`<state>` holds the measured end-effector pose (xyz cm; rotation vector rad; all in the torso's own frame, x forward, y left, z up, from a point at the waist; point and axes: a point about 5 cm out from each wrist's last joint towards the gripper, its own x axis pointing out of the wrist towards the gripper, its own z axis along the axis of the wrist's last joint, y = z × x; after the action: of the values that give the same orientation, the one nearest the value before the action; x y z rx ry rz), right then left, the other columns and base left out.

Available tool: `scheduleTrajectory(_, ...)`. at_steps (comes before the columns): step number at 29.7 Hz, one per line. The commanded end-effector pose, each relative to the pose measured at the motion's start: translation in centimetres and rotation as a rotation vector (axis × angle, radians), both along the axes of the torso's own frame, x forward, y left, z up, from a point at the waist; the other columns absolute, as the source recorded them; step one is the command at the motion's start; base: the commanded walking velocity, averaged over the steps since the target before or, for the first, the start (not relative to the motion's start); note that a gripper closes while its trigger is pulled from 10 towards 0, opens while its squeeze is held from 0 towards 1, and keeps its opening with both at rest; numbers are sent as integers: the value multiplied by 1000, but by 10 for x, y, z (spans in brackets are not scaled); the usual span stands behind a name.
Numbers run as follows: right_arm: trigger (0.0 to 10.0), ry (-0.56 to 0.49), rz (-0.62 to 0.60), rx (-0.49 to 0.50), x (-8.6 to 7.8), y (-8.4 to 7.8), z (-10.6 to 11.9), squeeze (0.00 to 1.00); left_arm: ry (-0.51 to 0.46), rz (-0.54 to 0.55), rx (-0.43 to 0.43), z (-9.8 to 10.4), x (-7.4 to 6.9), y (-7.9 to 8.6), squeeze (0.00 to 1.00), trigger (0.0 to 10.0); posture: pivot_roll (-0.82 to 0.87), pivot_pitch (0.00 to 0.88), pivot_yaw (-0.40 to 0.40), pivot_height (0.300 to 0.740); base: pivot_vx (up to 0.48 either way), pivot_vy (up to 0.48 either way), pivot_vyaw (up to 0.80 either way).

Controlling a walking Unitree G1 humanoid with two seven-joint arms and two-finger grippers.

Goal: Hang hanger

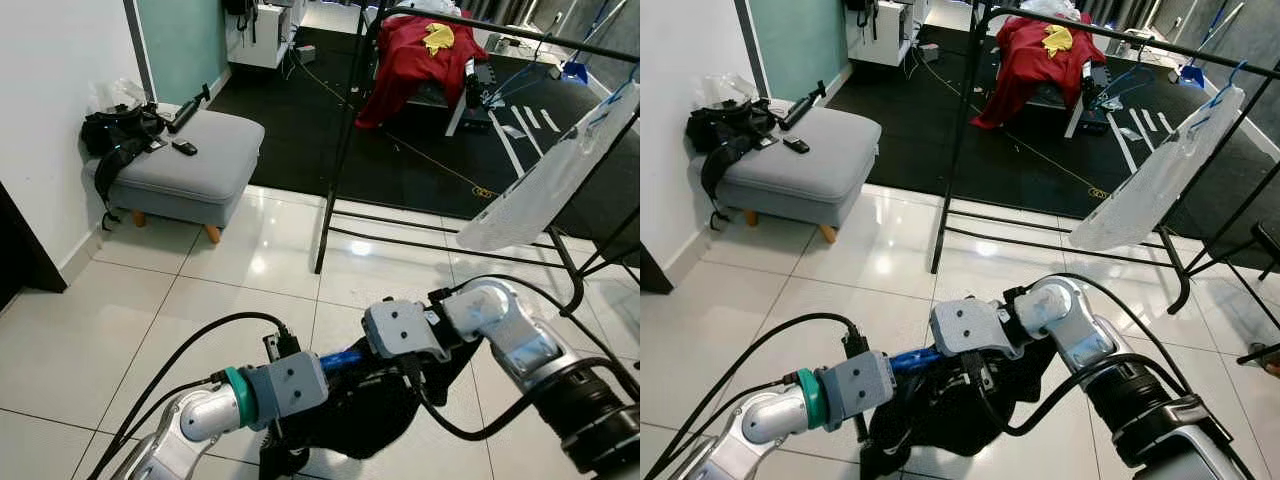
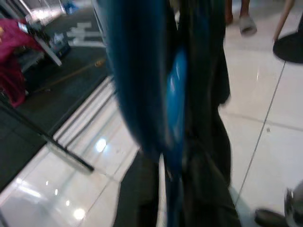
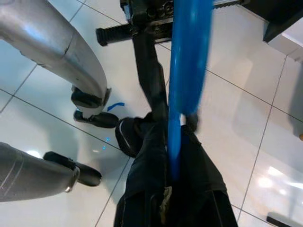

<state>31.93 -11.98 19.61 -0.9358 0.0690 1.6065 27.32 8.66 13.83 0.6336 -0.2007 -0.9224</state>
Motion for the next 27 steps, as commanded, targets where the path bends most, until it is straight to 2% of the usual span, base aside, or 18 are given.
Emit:
scheduleTrajectory(1,0,8,-19,29,0,-4,0,0,-9,-45,-22,7,-3,-5,1000,10000,-75,127,-11,740,0,0,0)
scheduleTrajectory(3,0,0,-31,28,2,-5,0,0,-23,-41,-26,11,-2,-4,1000,10000,-80,129,-9,740,0,0,0)
scheduleTrajectory(4,0,-8,-41,26,2,-6,-1,0,-25,-40,-30,14,-2,-2,706,10000,-80,129,-9,740,0,0,0)
scheduleTrajectory(8,0,-28,-72,23,5,-10,-2,0,5,-62,-49,24,-5,5,706,10000,-81,131,-8,740,0,0,0)
scheduleTrajectory(9,0,-36,-111,31,7,-13,-4,0,39,-76,-69,32,-9,15,0,10000,-77,135,-5,740,0,0,0)
scheduleTrajectory(11,0,-40,-137,37,8,-15,-5,0,60,-89,-81,38,-13,21,0,10000,-76,136,-5,740,0,0,0)
scheduleTrajectory(12,0,-39,-191,57,10,-19,-9,0,74,-78,-94,45,-17,33,0,10000,-71,139,-3,740,0,0,0)
scheduleTrajectory(17,0,-32,-253,88,12,-22,-15,0,90,-24,-141,48,-21,44,0,10000,-69,144,2,740,0,0,0)
scheduleTrajectory(18,0,-20,-304,129,12,-23,-21,0,131,19,-235,50,-23,48,0,10000,-67,151,11,740,0,0,0)
scheduleTrajectory(19,0,-20,-304,129,12,-23,-21,0,131,19,-235,50,-23,48,0,10000,-67,151,11,740,0,0,0)
scheduleTrajectory(21,0,4,-405,216,13,-24,-30,0,202,96,-396,52,-27,55,0,10000,-67,155,15,740,0,0,0)
scheduleTrajectory(22,3294,7,-442,253,13,-23,-32,0,228,126,-446,51,-28,57,0,10000,-65,157,15,740,0,0,0)
scheduleTrajectory(23,3294,7,-442,253,13,-23,-32,0,228,126,-446,51,-28,57,0,10000,-65,157,15,740,0,0,0)
scheduleTrajectory(24,10000,8,-475,290,14,-21,-32,0,239,156,-464,49,-27,59,0,10000,-66,159,16,740,0,0,0)
scheduleTrajectory(27,10000,-23,-550,369,16,-17,-29,0,270,240,-500,42,-23,62,0,10000,-71,160,19,740,0,0,0)
